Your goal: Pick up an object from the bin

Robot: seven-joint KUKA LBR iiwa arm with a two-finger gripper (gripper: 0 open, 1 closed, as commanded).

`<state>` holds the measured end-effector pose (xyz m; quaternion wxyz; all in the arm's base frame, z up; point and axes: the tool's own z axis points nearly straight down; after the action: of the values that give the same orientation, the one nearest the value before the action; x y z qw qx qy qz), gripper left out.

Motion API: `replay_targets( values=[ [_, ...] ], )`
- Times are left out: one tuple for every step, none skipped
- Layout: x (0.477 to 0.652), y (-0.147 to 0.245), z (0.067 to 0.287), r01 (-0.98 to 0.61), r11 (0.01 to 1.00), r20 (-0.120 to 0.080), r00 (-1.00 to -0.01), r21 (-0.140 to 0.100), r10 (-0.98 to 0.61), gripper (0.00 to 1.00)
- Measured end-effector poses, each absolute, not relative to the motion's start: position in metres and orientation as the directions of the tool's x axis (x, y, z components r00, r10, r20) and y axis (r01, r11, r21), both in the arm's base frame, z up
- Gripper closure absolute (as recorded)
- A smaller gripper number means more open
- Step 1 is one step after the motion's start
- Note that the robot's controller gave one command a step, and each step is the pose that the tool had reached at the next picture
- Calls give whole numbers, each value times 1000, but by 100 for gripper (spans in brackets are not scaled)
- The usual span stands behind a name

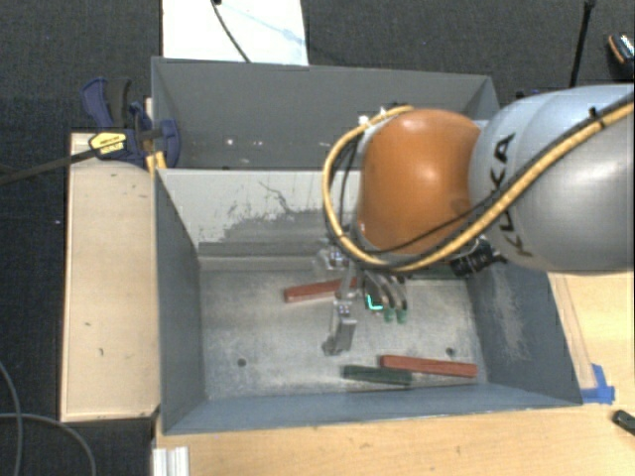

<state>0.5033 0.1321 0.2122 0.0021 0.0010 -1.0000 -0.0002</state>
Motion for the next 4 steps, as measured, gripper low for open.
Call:
replay_targets(
  values=[
    [520, 68, 69, -84, 996, 4, -996, 0, -84, 0],
    [535, -59, 77, -235, 972, -5, -972, -5, -235, 0],
    [587, 19, 120, -378, 926, -10, -926, 0, -378, 0],
    [588, 39, 69, -559, 829, 0, -829, 2, -559, 0]
  ],
)
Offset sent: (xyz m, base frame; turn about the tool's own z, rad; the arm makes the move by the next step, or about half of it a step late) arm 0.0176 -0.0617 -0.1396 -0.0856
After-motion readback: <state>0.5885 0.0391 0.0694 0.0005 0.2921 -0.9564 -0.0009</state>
